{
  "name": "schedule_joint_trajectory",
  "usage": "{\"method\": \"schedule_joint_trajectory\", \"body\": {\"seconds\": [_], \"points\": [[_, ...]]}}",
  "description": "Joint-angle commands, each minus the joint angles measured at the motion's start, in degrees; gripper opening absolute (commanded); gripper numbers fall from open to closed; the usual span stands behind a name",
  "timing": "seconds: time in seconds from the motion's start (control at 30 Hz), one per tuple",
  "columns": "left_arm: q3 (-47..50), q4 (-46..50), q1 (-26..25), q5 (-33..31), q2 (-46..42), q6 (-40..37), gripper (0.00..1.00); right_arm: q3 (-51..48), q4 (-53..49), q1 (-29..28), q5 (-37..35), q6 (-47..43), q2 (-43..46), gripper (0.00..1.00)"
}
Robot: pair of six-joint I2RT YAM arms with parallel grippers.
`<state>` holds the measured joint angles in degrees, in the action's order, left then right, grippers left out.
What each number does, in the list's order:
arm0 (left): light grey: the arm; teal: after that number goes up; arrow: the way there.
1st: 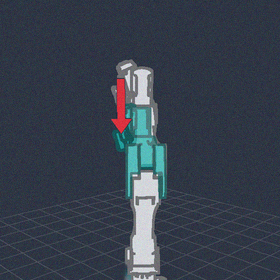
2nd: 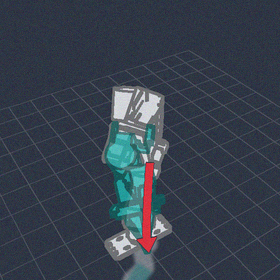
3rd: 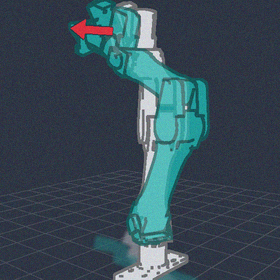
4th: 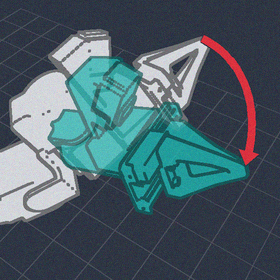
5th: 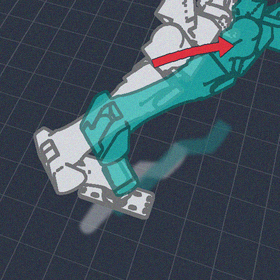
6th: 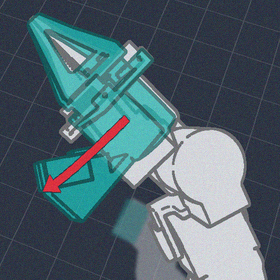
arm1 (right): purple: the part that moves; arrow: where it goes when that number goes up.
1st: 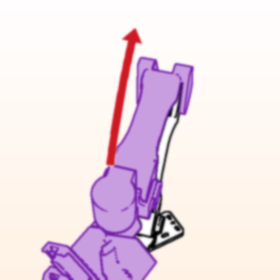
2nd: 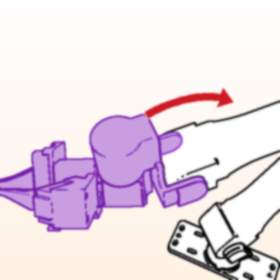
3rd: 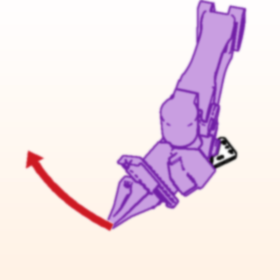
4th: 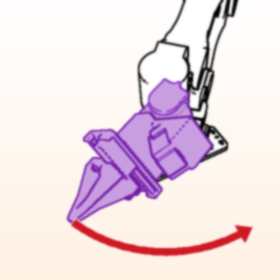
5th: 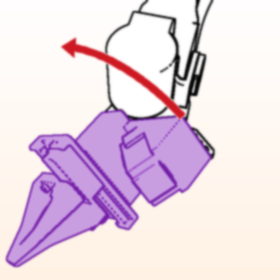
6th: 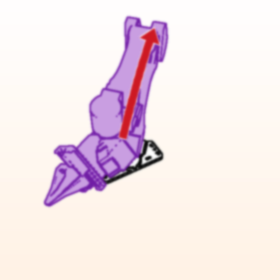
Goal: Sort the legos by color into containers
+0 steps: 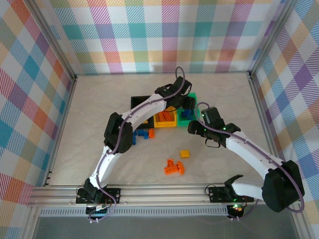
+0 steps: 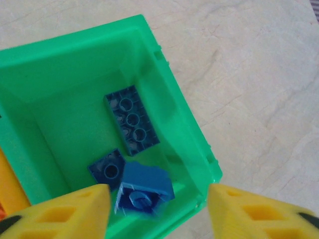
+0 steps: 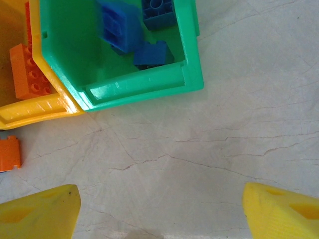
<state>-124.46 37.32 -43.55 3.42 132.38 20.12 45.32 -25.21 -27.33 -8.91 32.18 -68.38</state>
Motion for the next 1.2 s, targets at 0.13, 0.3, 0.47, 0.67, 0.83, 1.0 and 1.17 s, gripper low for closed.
{"method": "schedule_joint_trajectory", "body": {"seconds": [0.13,0.3,0.47,0.67,0.83,1.0,1.17], "points": [[-2.62,3.17,0.41,-0.25,-1.4,0.2,0.75,-0.23,-0.73,0.27,1.01,-0.32,0.74,0.85],[2.9,0.08,0.4,-0.08,-8.65,1.14,0.82,-0.71,-0.79,0.1,5.23,-0.65,-0.67,0.84],[22.75,-9.68,0.4,-0.52,-23.38,4.56,0.93,-2.81,-1.75,-4.46,7.32,1.15,-3.3,0.83],[48.48,-17.58,0.45,-3.09,-42.71,8.64,1.0,-4.15,-1.37,-12.33,9.0,3.99,-6.89,0.83],[65.85,-17.86,0.4,-6.23,-56.41,11.32,1.0,-3.84,-2.48,-16.29,7.49,6.02,-11.14,0.83],[77.14,-15.03,0.4,-11.1,-67.46,13.96,1.0,-3.59,-2.79,-17.61,6.6,6.53,-14.12,0.77],[83.67,-11.54,0.51,-15.52,-75.02,17.1,1.0,-2.37,-3.52,-18.37,5.76,6.74,-16.43,0.62]]}}
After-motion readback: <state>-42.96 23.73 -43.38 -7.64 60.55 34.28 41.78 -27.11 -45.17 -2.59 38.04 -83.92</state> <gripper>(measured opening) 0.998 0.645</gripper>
